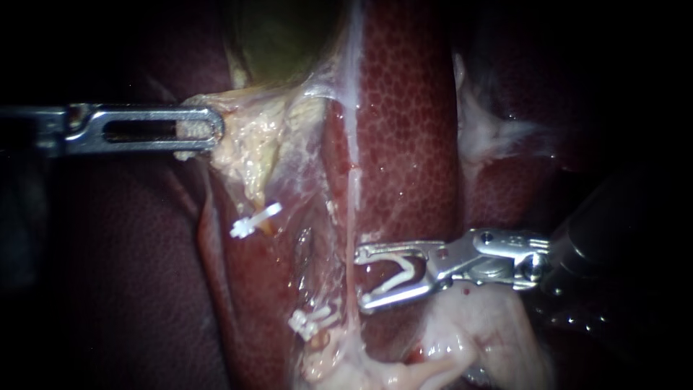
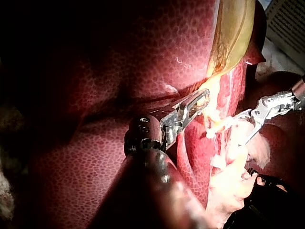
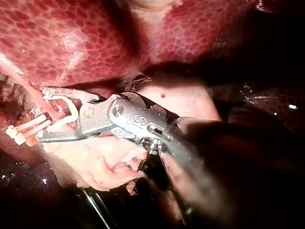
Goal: Clipping first clip right tube
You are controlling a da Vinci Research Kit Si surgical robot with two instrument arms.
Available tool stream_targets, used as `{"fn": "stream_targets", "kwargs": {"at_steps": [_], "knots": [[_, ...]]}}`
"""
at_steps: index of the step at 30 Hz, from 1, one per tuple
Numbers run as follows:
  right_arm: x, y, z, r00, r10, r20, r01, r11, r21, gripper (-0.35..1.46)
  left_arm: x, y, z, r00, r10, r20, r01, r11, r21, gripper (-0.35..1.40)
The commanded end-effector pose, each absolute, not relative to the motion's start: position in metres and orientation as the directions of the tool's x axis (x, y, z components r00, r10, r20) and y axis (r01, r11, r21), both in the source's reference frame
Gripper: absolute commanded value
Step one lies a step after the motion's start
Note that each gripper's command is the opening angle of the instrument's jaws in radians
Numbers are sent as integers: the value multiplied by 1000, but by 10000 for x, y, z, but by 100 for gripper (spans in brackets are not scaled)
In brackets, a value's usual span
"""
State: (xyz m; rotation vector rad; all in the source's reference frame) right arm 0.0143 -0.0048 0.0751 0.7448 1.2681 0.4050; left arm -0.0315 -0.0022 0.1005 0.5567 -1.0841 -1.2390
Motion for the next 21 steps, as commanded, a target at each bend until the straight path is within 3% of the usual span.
{"fn": "stream_targets", "kwargs": {"at_steps": [1,21], "knots": [[145,-49,752,274,652,-707,124,705,698,60,-315,-22,1005,-47,-936,349,470,288,835,-35],[173,-83,769,293,655,-697,170,682,712,56,-316,-23,1005,-47,-936,349,470,288,834,-35]]}}
